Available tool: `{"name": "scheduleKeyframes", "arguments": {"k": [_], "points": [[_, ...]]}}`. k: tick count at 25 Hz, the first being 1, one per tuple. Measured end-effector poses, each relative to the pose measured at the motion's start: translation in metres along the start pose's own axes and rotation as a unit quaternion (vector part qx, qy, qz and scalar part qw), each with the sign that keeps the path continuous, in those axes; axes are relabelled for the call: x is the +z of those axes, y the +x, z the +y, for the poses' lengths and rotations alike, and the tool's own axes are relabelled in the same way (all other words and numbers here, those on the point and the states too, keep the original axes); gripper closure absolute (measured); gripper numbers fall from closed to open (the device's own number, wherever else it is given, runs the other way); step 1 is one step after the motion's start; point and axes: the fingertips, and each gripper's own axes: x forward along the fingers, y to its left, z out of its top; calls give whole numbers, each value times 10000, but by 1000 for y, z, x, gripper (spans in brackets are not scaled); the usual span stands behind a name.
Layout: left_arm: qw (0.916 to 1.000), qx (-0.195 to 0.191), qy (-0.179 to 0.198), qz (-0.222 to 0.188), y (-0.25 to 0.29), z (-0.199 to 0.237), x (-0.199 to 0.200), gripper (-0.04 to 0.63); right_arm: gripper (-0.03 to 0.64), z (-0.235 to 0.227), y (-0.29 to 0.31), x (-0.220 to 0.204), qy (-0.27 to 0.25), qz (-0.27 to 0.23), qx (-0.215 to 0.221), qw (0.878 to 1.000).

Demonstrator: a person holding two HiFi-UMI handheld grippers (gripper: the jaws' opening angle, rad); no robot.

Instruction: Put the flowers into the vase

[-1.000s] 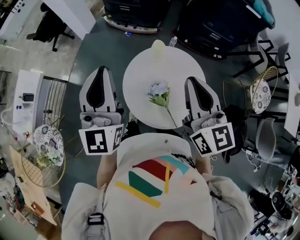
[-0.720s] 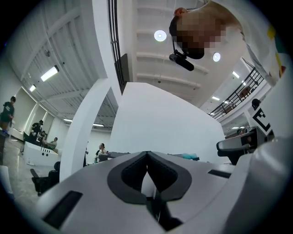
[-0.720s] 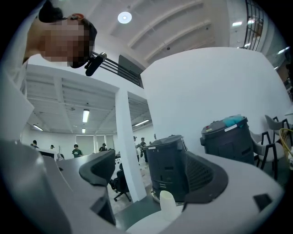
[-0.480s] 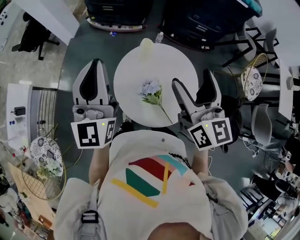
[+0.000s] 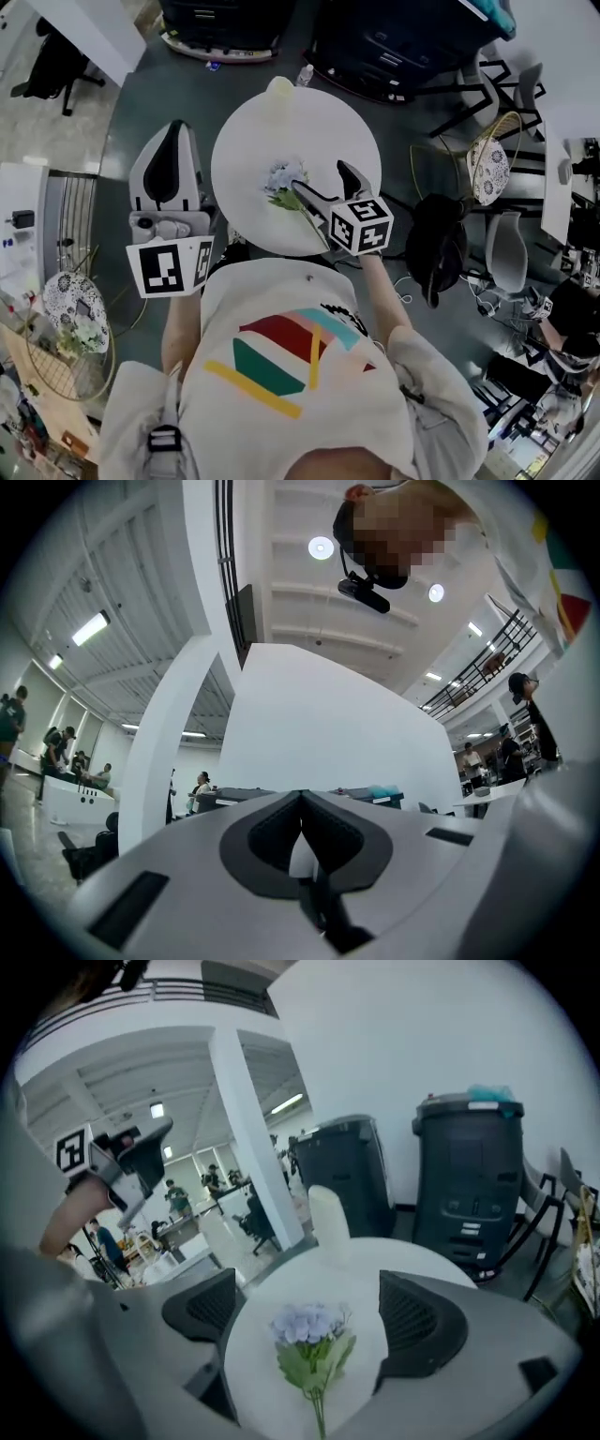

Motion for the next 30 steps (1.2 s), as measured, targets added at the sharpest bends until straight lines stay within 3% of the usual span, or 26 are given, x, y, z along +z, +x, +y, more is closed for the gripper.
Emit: {"name": "scheduleKeyframes", "arguments": {"k": [5,9,16,25,30], "points": [[9996,244,-8,142,-12,14,-11,589,150,5,46,-77,-812,1450,224,9858],[9988,426,-28,224,-19,23,-18,589,146,-2,73,-119,-911,2178,242,9714],[9968,725,-84,334,-32,40,-26,589,147,-17,108,-145,-365,2766,67,9603],[9947,930,-106,431,-46,55,-32,589,149,-21,128,-165,-741,3574,-351,9304],[9946,945,-121,419,-49,55,-32,589,152,-20,129,-164,-920,3653,-554,9247]]}}
